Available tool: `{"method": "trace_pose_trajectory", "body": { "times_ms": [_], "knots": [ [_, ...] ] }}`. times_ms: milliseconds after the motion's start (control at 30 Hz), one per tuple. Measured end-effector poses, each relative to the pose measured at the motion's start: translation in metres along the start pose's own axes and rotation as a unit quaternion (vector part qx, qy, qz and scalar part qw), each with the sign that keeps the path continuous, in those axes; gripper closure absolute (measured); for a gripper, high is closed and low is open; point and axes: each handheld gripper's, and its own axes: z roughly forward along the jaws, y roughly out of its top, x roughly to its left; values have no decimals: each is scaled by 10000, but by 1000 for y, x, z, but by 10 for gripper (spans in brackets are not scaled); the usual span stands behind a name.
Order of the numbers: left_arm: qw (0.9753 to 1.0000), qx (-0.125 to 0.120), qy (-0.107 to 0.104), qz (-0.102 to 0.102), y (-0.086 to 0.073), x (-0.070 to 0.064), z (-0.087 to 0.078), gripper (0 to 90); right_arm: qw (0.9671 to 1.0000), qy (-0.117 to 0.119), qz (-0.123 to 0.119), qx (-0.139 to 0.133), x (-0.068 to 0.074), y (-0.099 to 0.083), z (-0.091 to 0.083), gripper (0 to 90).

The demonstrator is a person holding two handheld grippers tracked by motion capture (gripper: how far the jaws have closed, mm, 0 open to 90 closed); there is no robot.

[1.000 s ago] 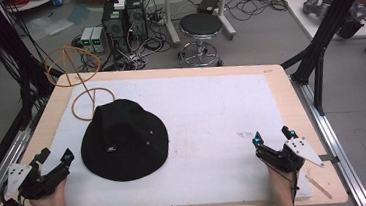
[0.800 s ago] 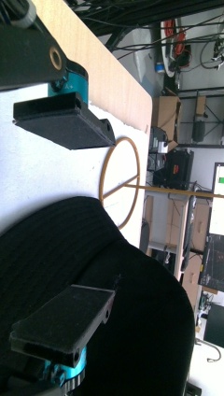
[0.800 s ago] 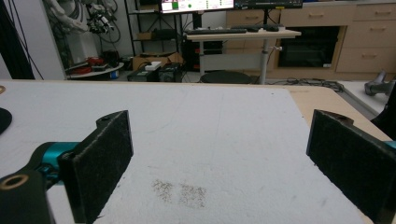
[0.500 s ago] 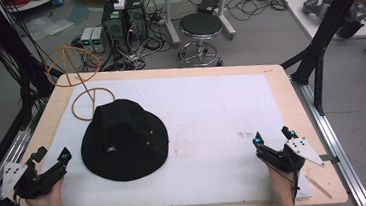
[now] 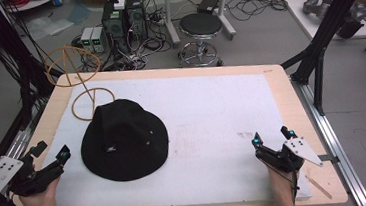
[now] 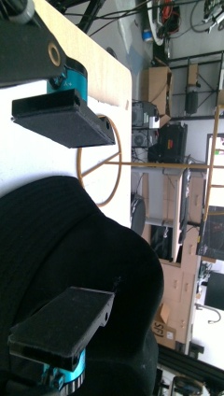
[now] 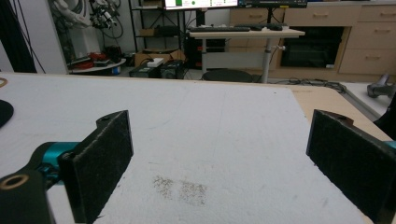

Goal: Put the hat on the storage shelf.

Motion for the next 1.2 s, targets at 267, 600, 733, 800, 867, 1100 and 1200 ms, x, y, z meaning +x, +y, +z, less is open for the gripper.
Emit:
{"method": "trace_pose_trajectory", "body": {
  "times_ms": [267,600,733,800,867,1100,1200],
  "knots": [
    [9996,164,-243,1,9,-3,3,218,10000,30,3,9,-1,0,0,63],
    [9988,317,-382,-51,13,-4,7,213,9999,117,-51,59,1,-1,1,63],
    [9986,309,-418,-65,18,-6,9,212,9998,148,-68,76,1,-1,1,63],
    [9983,351,-456,-46,21,-7,10,212,9998,158,-84,65,1,-1,2,64],
    [9978,421,-520,-16,23,-9,12,212,9998,175,-83,56,2,-1,1,64],
    [9948,692,-696,279,29,-18,21,212,9995,261,-144,70,5,-1,2,63],
    [9937,731,-786,318,31,-22,24,211,9996,257,-121,83,5,-1,2,63]
  ]
}}
